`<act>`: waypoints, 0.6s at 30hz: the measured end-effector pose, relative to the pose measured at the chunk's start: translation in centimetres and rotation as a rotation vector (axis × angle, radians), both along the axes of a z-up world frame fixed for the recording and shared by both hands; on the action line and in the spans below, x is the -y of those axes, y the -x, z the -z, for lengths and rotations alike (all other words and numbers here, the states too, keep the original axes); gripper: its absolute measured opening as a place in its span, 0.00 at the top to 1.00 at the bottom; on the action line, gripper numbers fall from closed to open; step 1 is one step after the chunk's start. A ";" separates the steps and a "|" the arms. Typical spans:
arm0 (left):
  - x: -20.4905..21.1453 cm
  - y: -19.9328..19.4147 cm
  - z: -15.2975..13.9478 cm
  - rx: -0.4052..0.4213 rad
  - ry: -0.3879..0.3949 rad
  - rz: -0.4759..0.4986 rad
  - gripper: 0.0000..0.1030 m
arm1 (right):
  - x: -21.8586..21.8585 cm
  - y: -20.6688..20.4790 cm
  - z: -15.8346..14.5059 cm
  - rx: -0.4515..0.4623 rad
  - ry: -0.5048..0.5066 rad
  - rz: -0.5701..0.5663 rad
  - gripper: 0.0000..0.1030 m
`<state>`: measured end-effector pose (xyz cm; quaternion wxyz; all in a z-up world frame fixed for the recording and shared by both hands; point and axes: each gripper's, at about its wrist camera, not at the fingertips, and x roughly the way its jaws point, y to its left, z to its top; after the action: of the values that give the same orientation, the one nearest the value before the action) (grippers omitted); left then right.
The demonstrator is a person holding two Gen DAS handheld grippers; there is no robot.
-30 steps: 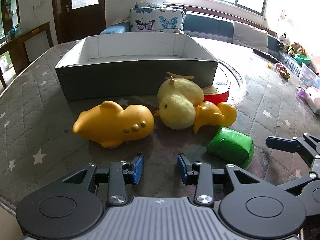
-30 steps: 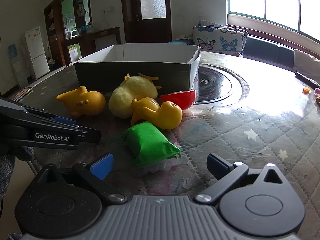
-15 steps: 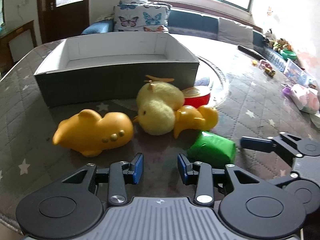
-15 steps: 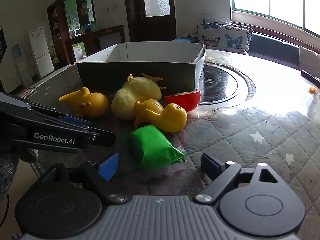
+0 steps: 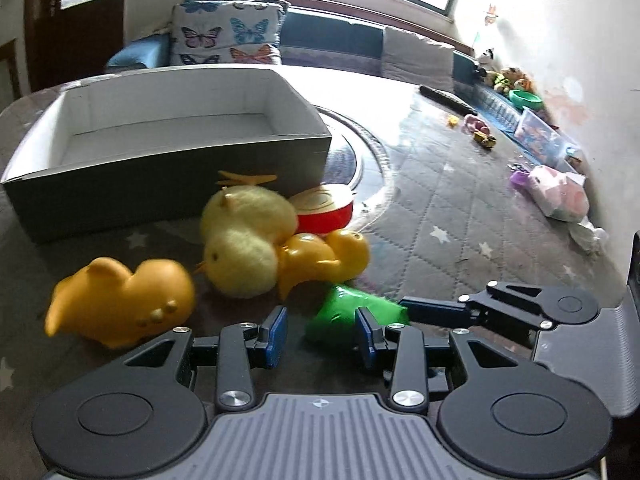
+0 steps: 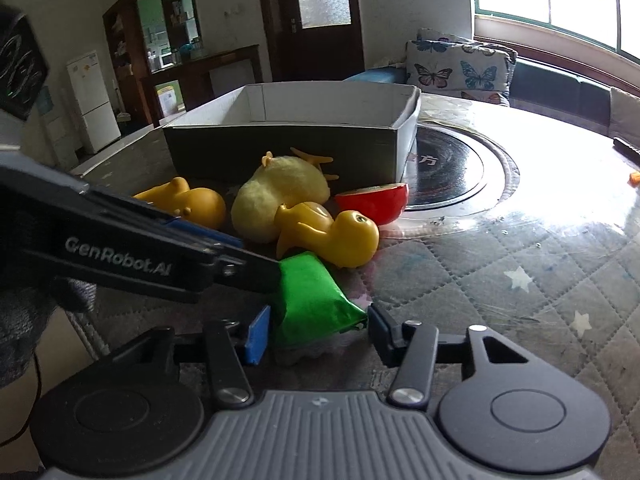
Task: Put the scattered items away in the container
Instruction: 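Close the left gripper on the green soft block and lift it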
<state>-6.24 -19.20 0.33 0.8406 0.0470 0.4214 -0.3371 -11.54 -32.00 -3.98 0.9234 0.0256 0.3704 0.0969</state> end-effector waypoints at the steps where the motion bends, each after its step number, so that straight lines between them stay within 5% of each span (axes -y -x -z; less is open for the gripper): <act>1: 0.1 -0.2 0.0 -0.006 0.004 0.007 0.62 | 0.0 0.0 0.0 -0.002 0.004 -0.001 0.50; 18: 0.3 -3.2 1.4 -0.188 0.120 0.041 0.60 | -0.2 -0.5 0.2 -0.011 0.041 -0.048 0.51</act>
<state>-3.01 -19.49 -1.05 0.7916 -0.0266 0.4764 -0.3817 -11.07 -31.84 -4.17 0.9192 -0.0019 0.3779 0.1110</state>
